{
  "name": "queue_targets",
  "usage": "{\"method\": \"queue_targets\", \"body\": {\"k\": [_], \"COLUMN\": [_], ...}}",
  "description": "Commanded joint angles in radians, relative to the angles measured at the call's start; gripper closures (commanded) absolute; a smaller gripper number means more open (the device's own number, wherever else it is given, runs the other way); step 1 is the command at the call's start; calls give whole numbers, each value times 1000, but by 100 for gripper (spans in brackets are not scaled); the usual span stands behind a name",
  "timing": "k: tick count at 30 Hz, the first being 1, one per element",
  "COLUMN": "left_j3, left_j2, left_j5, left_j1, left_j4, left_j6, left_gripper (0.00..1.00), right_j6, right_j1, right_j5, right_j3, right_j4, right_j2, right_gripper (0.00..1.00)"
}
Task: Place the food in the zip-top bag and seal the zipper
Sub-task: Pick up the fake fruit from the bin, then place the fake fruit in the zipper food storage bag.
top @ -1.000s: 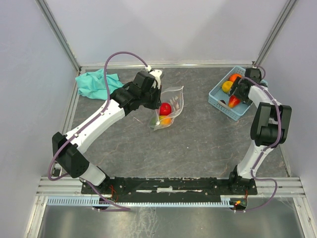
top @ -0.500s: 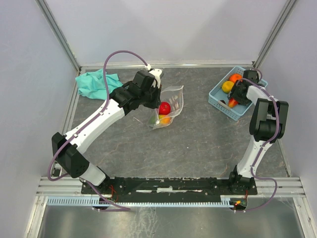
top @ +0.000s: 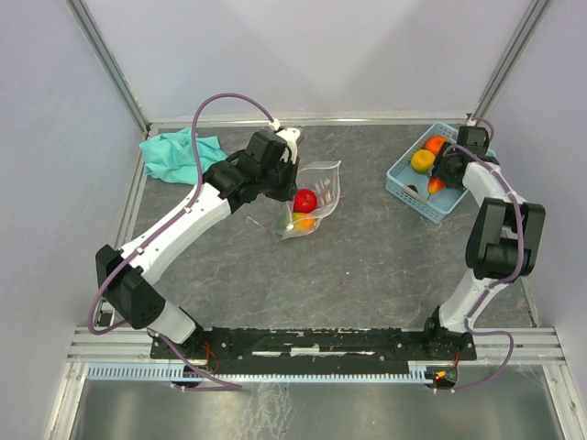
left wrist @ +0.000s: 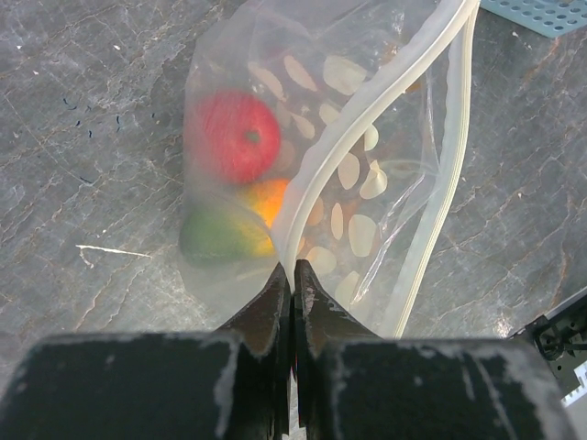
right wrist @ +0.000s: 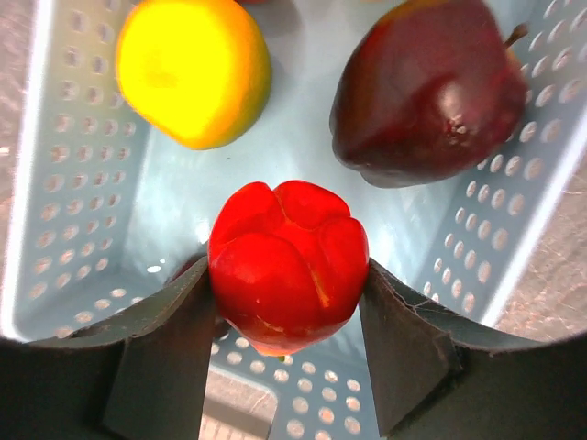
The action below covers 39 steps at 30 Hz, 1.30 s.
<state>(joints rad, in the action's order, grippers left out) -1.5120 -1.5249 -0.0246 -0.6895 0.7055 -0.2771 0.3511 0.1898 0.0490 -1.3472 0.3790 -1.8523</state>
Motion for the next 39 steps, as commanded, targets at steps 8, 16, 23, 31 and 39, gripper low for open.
{"method": "queue_targets", "body": {"k": [8, 16, 23, 31, 39], "left_j3": [-42, -39, -42, -79, -91], "left_j2": [21, 30, 30, 25, 17], "left_j5": [1, 11, 14, 28, 110], "left_j1": [-2, -2, -2, -1, -1], "left_j4": [-25, -20, -5, 42, 84], "left_j6": [44, 20, 34, 100, 142], "left_gripper": [97, 97, 97, 97, 97], "right_j6": [-11, -54, -163, -341, -536], "right_j1": [-80, -235, -411, -534, -666], "right_j5": [-69, -136, -288, -509, -708], "right_j3": [68, 133, 186, 216, 229], "right_j4": [-49, -133, -264, -365, -392], "right_j2": [331, 540, 660, 707, 690], "right_gripper": [51, 51, 52, 55, 55]}}
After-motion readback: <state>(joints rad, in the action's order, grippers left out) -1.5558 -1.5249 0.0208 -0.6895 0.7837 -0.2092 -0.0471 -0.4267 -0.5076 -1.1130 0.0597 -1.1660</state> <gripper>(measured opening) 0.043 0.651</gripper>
